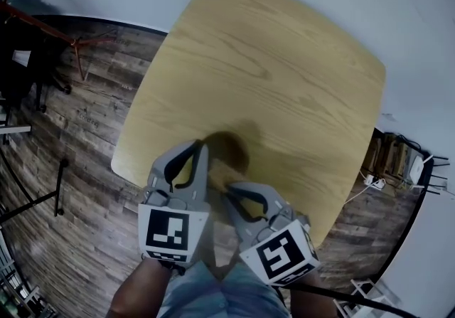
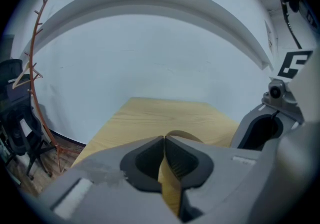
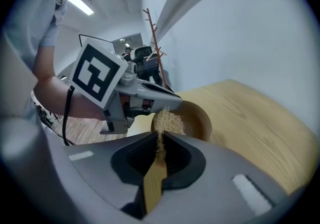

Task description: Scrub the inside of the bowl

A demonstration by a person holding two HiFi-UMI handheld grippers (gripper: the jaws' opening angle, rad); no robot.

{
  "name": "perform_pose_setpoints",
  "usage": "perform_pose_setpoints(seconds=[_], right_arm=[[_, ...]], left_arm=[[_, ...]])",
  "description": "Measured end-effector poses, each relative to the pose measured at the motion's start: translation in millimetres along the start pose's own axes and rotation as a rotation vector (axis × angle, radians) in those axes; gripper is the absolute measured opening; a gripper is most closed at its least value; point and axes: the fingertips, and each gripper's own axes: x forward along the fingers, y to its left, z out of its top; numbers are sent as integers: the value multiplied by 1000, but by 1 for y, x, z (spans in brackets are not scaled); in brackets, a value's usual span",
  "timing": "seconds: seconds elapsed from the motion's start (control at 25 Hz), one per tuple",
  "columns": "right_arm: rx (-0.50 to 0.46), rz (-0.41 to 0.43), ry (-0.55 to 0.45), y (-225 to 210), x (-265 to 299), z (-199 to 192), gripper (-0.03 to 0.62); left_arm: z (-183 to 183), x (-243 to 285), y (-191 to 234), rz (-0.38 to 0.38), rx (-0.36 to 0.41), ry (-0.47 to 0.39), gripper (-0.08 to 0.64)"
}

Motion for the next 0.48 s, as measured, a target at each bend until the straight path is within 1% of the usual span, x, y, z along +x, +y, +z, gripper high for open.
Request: perform_pose_setpoints(seconds=[0.08, 0.12, 0.2, 0.28, 0.4, 0.48], right_arm=[[-5, 2, -14, 5, -7, -2, 26], [-4, 1, -20, 6, -11, -2, 26], [9, -9, -43, 5, -21, 0, 26], [25, -44, -67, -2, -35, 4, 28], [19, -126, -98, -17, -52, 8, 28], [14, -160, -110, -24, -55, 10, 28]], left_arm=[[1, -1, -1, 7, -2, 2, 32], [1, -1, -2, 9, 10, 1, 32], [3, -1, -1, 11, 77, -5, 32], [4, -2, 0, 17, 125, -3, 32], [3, -3, -4, 21, 137, 13, 32], [2, -4, -8, 17, 133, 20, 32]])
